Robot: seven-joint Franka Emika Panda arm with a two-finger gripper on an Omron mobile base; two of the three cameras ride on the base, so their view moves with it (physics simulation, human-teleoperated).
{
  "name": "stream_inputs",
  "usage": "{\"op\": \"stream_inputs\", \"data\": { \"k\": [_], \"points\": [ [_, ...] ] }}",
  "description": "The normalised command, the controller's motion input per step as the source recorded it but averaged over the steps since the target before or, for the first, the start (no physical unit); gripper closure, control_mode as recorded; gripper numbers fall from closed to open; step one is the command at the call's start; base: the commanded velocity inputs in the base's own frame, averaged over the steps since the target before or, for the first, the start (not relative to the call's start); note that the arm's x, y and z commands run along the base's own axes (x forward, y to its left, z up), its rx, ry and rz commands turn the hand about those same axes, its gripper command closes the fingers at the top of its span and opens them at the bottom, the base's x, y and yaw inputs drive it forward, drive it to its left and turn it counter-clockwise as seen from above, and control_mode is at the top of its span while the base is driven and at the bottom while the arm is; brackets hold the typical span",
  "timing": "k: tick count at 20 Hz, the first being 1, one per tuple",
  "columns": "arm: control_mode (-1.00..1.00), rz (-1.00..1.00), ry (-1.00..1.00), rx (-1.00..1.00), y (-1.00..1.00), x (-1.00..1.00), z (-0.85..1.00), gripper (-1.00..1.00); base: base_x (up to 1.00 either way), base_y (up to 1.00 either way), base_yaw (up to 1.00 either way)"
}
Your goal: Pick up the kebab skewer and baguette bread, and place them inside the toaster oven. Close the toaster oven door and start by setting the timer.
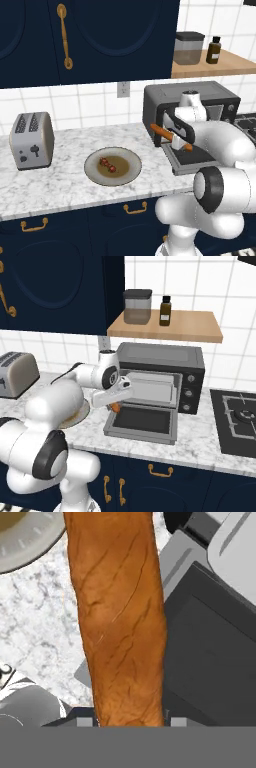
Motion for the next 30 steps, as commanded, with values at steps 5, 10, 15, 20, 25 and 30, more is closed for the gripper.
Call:
{"op": "stream_inputs", "data": {
  "k": [5, 10, 15, 20, 25, 30],
  "points": [
    [-1.0, 0.09, 0.02, 0.0, -1.0, 0.01, 0.2, 1.0, 0.0, 0.0, 0.0],
    [-1.0, 0.18, -0.04, 0.0, -0.71, 0.4, 0.15, 1.0, 0.0, 0.0, 0.0],
    [-1.0, 0.07, -0.02, 0.0, -0.34, 0.43, 0.11, 1.0, 0.0, 0.0, 0.0],
    [-1.0, 0.0, 0.06, 0.0, -0.2, 0.18, 0.0, 1.0, 0.0, 0.0, 0.0],
    [-1.0, 0.0, 0.0, 0.0, -0.09, 0.3, -0.03, 1.0, 0.0, 0.0, 0.0],
    [-1.0, 0.0, -0.03, 0.0, -0.02, 0.36, -0.09, 1.0, 0.0, 0.0, 0.0]
  ]
}}
